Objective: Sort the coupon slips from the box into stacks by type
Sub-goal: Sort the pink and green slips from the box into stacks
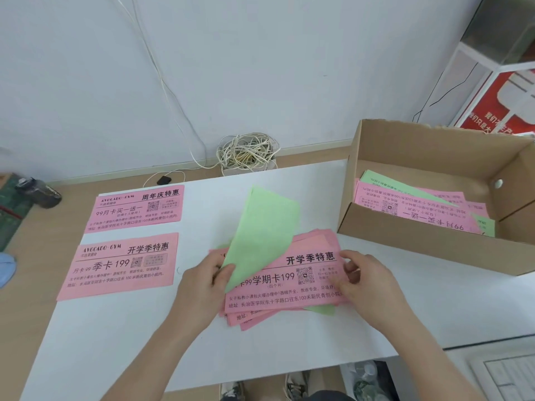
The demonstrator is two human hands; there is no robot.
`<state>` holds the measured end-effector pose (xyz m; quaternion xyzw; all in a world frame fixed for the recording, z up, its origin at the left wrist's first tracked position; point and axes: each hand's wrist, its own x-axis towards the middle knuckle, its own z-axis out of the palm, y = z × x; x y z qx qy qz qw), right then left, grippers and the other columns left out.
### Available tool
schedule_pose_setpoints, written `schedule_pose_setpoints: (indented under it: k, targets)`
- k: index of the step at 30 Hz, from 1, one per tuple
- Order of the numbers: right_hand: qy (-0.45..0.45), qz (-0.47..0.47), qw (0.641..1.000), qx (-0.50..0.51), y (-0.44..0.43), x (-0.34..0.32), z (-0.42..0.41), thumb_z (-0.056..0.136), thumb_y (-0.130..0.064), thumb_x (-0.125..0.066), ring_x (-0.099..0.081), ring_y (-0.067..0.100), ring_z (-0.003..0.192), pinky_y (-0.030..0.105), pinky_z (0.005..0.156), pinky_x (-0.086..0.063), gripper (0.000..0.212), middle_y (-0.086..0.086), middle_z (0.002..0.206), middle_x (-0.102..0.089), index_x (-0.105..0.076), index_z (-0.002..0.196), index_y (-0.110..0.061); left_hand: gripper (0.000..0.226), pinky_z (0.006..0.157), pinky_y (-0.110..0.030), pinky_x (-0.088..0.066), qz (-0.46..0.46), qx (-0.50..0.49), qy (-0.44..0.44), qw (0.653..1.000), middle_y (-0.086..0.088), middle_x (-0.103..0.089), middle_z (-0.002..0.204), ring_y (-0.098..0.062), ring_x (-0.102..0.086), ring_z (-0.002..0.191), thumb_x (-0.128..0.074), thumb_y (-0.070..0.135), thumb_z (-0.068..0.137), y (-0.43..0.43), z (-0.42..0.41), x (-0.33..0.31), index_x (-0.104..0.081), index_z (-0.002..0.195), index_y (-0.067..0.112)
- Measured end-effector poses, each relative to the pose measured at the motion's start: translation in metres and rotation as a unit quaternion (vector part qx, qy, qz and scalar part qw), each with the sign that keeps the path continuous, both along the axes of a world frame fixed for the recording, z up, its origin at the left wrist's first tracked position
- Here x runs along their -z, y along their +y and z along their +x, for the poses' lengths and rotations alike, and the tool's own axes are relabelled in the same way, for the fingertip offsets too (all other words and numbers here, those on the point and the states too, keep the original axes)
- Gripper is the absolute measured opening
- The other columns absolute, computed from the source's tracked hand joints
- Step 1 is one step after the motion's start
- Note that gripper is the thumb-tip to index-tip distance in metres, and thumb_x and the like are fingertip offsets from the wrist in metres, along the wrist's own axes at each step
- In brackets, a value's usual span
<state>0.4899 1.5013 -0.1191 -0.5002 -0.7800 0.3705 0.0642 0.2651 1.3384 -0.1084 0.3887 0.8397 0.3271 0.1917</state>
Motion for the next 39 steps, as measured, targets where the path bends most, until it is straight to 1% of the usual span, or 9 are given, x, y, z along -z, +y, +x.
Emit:
schedule_pose_setpoints:
  k: [7,11,16,20,23,25,28,34,39]
  targets:
    - [0.05,-0.008,0.997,0.054,-0.001,-0.001,-0.001,0.08,-0.012,-0.072,-0.056,0.006,0.067,0.018,0.058,-0.04,0.032,-0.009,0.073,-0.06,-0.066,0.107,-0.029,0.01,0.047,-0.019,-0.033,-0.053,0.176,0.202,0.962,0.016,-0.058,0.069,-0.008,-0.05,0.057,-0.063,0.026,0.085,-0.011,0.014,0.009,-0.053,0.084,0.023]
    - [0.063,0.059,0.995,0.054,-0.001,0.001,-0.003,0.077,-0.006,-0.069,-0.052,0.002,0.066,0.009,0.056,-0.035,0.025,-0.01,0.075,-0.056,-0.071,0.093,-0.026,0.038,0.041,-0.022,-0.032,-0.065,0.233,0.219,0.945,0.011,-0.058,0.079,-0.016,-0.052,0.054,-0.075,0.008,0.062,-0.013,0.014,0.015,-0.046,0.082,0.022]
    - [0.038,0.132,0.991,0.012,-0.005,0.001,-0.002,0.08,-0.003,-0.066,-0.05,0.013,0.065,0.015,0.056,-0.032,0.017,-0.007,0.074,-0.057,-0.066,0.081,-0.02,0.021,0.047,-0.029,-0.043,-0.06,0.153,0.172,0.971,0.009,-0.063,0.075,-0.02,-0.056,0.056,-0.055,0.016,0.085,-0.009,0.013,0.012,-0.037,0.083,0.026]
    - [0.049,0.122,0.991,0.011,0.0,-0.007,-0.002,0.092,-0.014,-0.059,-0.055,0.015,0.072,0.028,0.06,-0.038,0.017,-0.008,0.078,-0.06,-0.055,0.079,-0.025,0.016,0.046,-0.025,-0.032,-0.012,0.055,0.08,0.995,0.008,-0.047,0.052,-0.012,-0.046,0.047,-0.05,0.019,0.096,-0.013,0.003,-0.004,-0.04,0.088,0.029]
    - [0.093,0.074,0.993,0.024,0.004,-0.025,-0.009,0.094,-0.011,-0.054,-0.058,0.012,0.07,0.028,0.055,-0.04,0.015,-0.009,0.078,-0.065,-0.054,0.084,-0.022,0.018,0.041,-0.02,-0.024,0.045,0.004,0.191,0.98,0.01,-0.034,0.048,-0.017,-0.034,0.045,-0.049,0.012,0.09,-0.031,-0.008,-0.021,-0.046,0.091,0.029]
    - [0.136,0.052,0.988,0.046,0.002,-0.039,-0.015,0.095,-0.009,-0.052,-0.061,0.013,0.069,0.029,0.055,-0.042,0.018,-0.011,0.082,-0.067,-0.054,0.085,-0.025,0.035,0.043,-0.011,-0.032,0.046,0.0,0.245,0.968,0.016,-0.043,0.057,-0.014,-0.039,0.061,-0.045,0.006,0.077,-0.048,-0.011,-0.028,-0.053,0.098,0.033]
    - [0.202,0.043,0.975,0.088,-0.001,-0.05,-0.032,0.096,-0.009,-0.051,-0.064,0.019,0.061,0.026,0.052,-0.044,0.025,-0.014,0.084,-0.066,-0.057,0.086,-0.032,0.049,0.074,0.001,-0.037,0.063,-0.002,0.251,0.966,0.016,-0.067,0.096,-0.007,-0.054,0.088,-0.04,0.008,0.073,-0.067,-0.012,-0.026,-0.058,0.114,0.028]
    - [0.202,0.017,0.977,0.068,0.014,-0.045,-0.095,0.099,-0.012,-0.044,-0.062,0.014,0.047,0.016,0.038,-0.042,0.019,-0.011,0.086,-0.062,-0.059,0.098,-0.023,0.054,0.072,-0.01,-0.038,0.061,-0.003,0.259,0.964,0.016,-0.062,0.113,-0.004,-0.055,0.096,-0.036,0.015,0.074,-0.074,-0.015,-0.031,-0.053,0.124,0.028]
    - [0.16,0.016,0.986,0.046,0.035,-0.035,-0.146,0.094,-0.008,-0.047,-0.062,0.024,0.077,0.033,0.065,-0.047,0.02,-0.001,0.085,-0.066,-0.066,0.097,-0.015,0.057,0.081,-0.008,-0.039,0.009,0.015,0.228,0.973,0.014,-0.061,0.122,-0.001,-0.054,0.11,-0.04,0.017,0.073,-0.1,-0.019,-0.019,-0.055,0.124,0.036]
